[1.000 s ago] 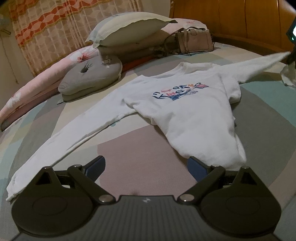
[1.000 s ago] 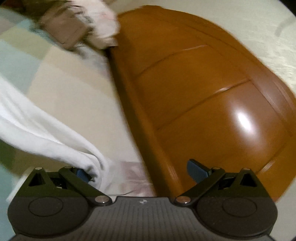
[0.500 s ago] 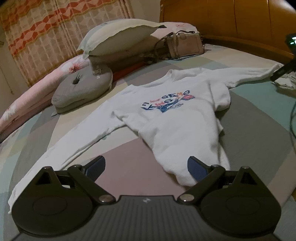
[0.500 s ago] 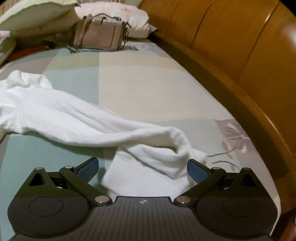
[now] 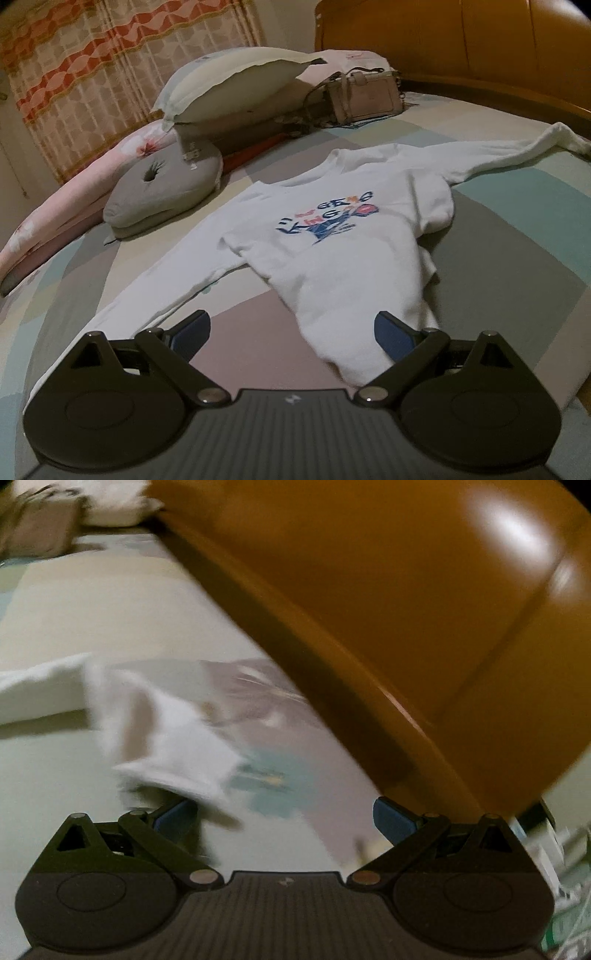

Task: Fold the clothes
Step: 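Pull the sleeve outward from the body with the right tool, then release the sleeve and move the right tool toward the collar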

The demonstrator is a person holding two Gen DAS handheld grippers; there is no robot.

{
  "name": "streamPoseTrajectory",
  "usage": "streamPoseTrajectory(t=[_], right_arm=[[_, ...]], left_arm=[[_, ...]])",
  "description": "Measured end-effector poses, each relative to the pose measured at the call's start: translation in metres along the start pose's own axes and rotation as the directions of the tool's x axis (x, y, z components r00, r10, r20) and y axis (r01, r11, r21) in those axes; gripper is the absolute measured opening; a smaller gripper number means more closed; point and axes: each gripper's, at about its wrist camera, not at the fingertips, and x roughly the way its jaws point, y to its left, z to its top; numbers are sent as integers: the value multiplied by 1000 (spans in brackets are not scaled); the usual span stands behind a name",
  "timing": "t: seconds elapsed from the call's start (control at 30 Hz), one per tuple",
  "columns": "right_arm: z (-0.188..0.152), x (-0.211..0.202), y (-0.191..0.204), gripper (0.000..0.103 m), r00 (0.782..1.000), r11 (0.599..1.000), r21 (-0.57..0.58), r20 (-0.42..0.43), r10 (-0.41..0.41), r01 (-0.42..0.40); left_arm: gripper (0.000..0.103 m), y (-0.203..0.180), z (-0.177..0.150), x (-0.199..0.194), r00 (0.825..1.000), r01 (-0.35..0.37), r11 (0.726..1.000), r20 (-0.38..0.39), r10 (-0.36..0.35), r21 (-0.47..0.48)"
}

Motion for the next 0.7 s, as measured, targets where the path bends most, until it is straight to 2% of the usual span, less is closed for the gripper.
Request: streamPoseTrajectory(t=[0.1, 0.23, 0.43, 0.53, 0.67, 0.7], right_arm=[[0, -10, -17, 103, 999, 998, 49, 19, 41, -41], [3, -34, -6, 103, 976, 980, 32, 96, 194, -198], [4, -23, 59, 103, 957, 950, -166, 72, 280, -265], [15, -1, 59, 103, 967, 960, -157, 75, 245, -231], [26, 24, 12, 103, 986, 987, 4, 49, 158, -159], [26, 27, -2, 103, 986, 986, 43, 40, 159, -161]], left_arm=[[95, -3, 3, -2, 1000, -2, 1000, 5, 2, 6], [95, -7, 8, -6, 1000, 4, 1000, 21, -4, 17], [95, -15, 15, -4, 1000, 1, 999, 15, -1, 40], [95, -15, 17, -2, 1000, -4, 999, 10, 4, 45], [95, -14, 17, 3, 1000, -7, 999, -5, 7, 35], [95, -14, 17, 5, 1000, -4, 999, -9, 5, 33]])
